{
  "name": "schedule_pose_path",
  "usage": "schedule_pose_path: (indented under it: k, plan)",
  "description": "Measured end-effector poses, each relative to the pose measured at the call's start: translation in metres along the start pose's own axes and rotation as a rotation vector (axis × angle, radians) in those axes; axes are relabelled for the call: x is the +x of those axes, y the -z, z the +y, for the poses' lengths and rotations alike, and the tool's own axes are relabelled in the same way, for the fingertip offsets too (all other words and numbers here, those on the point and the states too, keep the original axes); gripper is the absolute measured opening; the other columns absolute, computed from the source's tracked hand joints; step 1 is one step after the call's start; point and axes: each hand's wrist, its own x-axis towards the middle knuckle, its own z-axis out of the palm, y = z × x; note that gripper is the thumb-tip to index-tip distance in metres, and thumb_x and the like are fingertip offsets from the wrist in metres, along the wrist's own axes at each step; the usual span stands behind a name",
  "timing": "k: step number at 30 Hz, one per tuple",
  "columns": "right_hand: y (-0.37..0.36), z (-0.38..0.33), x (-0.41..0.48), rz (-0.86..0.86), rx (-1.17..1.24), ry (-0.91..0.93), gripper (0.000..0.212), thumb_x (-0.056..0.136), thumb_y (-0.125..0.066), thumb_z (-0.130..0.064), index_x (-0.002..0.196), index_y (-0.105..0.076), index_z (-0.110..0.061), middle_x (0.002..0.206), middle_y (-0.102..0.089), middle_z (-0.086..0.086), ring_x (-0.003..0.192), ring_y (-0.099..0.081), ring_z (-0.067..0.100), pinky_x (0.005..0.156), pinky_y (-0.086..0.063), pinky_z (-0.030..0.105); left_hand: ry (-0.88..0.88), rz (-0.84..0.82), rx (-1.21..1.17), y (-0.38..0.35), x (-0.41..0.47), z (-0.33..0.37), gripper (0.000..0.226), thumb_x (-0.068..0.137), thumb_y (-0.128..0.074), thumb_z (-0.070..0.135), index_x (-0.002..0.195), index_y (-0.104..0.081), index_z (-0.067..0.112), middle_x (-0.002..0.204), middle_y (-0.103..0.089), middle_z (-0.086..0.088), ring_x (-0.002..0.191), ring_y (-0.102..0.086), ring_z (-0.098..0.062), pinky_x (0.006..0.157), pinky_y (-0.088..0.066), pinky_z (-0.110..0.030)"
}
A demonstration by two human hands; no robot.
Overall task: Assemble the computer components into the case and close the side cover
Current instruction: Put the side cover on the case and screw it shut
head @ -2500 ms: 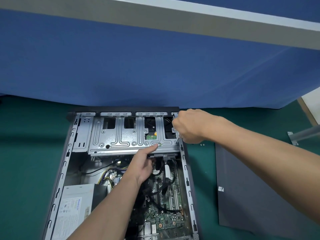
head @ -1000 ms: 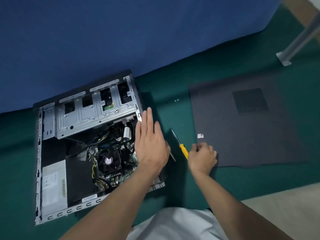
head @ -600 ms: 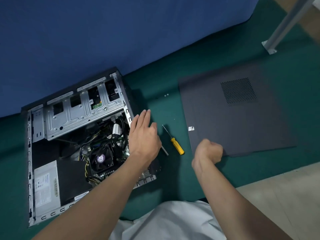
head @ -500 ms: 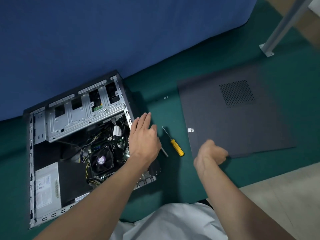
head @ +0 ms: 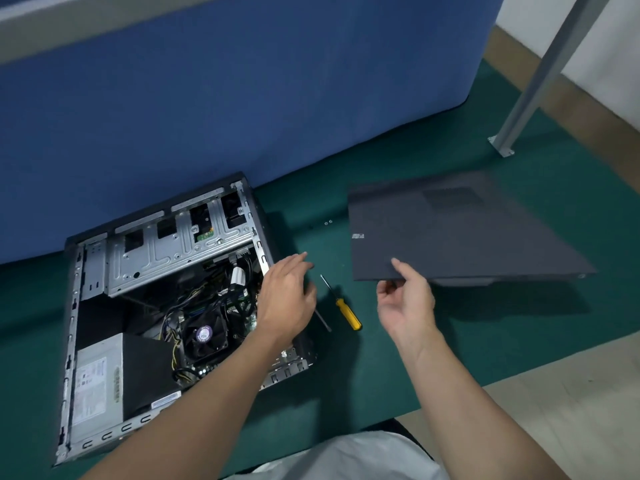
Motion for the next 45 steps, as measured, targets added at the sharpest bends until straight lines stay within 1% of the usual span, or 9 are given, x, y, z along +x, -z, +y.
schedule_pose_path:
  k: [8, 12, 18, 22, 26, 31, 37, 40, 45]
  plan:
    - [-0.02, 0.022, -0.071, -0.196, -0.056, 0.057, 0.019, 0.079, -0.064, 0.006, 0.088, -0.064, -0.01, 0.079, -0.071, 0.004, 0.069, -0.062, 0.015, 0.048, -0.045, 0.021, 0.48, -0.035, -1.117, 0.048, -0.012, 0.024, 0.028, 0.1, -0.05, 0.039, 0.103, -0.065, 0.015, 0.106, -0.072, -0.002, 0.09, -0.067, -0.012, 0.084, -0.052, -0.028]
    - [-0.023, 0.07, -0.116, -0.281, -0.102, 0.056, 0.038, 0.078, -0.066, 0.005, 0.113, -0.057, -0.009, 0.094, -0.071, 0.009, 0.069, -0.066, 0.016, 0.046, -0.045, 0.022, 0.505, -0.112, -1.494, 0.081, -0.048, 0.002, 0.028, 0.098, -0.054, 0.035, 0.108, -0.069, 0.013, 0.1, -0.075, -0.006, 0.085, -0.069, -0.018, 0.081, -0.05, -0.031]
    - [-0.012, 0.133, -0.18, -0.45, -0.16, 0.037, 0.027, 0.081, -0.066, 0.003, 0.105, -0.065, -0.007, 0.099, -0.072, 0.008, 0.075, -0.068, 0.017, 0.049, -0.048, 0.023, 0.41, -0.019, -1.631, 0.117, -0.12, -0.049, 0.027, 0.095, -0.057, 0.015, 0.119, -0.064, 0.005, 0.115, -0.07, -0.013, 0.103, -0.065, -0.026, 0.087, -0.05, -0.036]
    - [0.001, 0.166, -0.212, -0.535, -0.219, 0.004, 0.038, 0.078, -0.068, 0.001, 0.116, -0.063, -0.006, 0.106, -0.071, 0.01, 0.082, -0.07, 0.018, 0.055, -0.052, 0.025, 0.437, 0.085, -1.727, 0.133, -0.161, -0.072, 0.021, 0.091, -0.054, 0.0, 0.107, -0.067, 0.005, 0.103, -0.072, -0.016, 0.082, -0.069, -0.025, 0.063, -0.055, -0.03]
    - [0.016, 0.191, -0.225, -0.658, -0.247, -0.179, 0.021, 0.071, -0.072, -0.005, 0.091, -0.073, -0.01, 0.099, -0.071, 0.012, 0.085, -0.068, 0.022, 0.071, -0.057, 0.032, 0.526, 0.234, -1.777, 0.137, -0.197, -0.105, 0.023, 0.087, -0.053, -0.005, 0.097, -0.068, 0.008, 0.088, -0.074, -0.013, 0.068, -0.07, -0.024, 0.055, -0.055, -0.03]
    - [0.027, 0.18, -0.202, -0.547, 0.066, -0.228, 0.028, 0.086, -0.058, -0.012, 0.112, -0.067, -0.009, 0.11, -0.07, 0.013, 0.097, -0.069, 0.03, 0.092, -0.048, 0.046, 0.62, 0.329, -1.766, 0.137, -0.234, -0.167, 0.028, 0.086, -0.054, -0.005, 0.104, -0.068, 0.012, 0.093, -0.074, -0.012, 0.07, -0.071, -0.025, 0.054, -0.057, -0.034]
    - [0.036, 0.195, -0.186, -0.415, -0.01, -0.271, 0.025, 0.092, -0.048, 0.001, 0.109, -0.065, -0.004, 0.104, -0.071, 0.015, 0.096, -0.069, 0.029, 0.103, -0.043, 0.043, 0.738, 0.318, -1.549, 0.128, -0.245, -0.206, 0.021, 0.092, -0.052, -0.001, 0.101, -0.069, 0.008, 0.087, -0.076, -0.009, 0.067, -0.072, -0.021, 0.051, -0.055, -0.028]
    - [0.041, 0.199, -0.186, -0.414, -0.016, -0.31, 0.029, 0.092, -0.049, 0.0, 0.117, -0.062, -0.006, 0.112, -0.069, 0.016, 0.104, -0.066, 0.031, 0.094, -0.048, 0.045, 0.798, 0.351, -1.332, 0.116, -0.242, -0.217, 0.009, 0.093, -0.059, 0.006, 0.096, -0.067, 0.008, 0.089, -0.075, -0.01, 0.062, -0.07, -0.018, 0.05, -0.052, -0.024]
    - [0.041, 0.198, -0.181, -0.441, -0.041, -0.335, 0.035, 0.089, -0.049, 0.003, 0.122, -0.058, -0.005, 0.113, -0.068, 0.019, 0.104, -0.065, 0.035, 0.089, -0.049, 0.048, 0.75, 0.419, -1.351, 0.107, -0.241, -0.224, 0.016, 0.091, -0.064, 0.01, 0.099, -0.073, 0.019, 0.09, -0.076, -0.001, 0.076, -0.073, -0.016, 0.059, -0.056, -0.027]
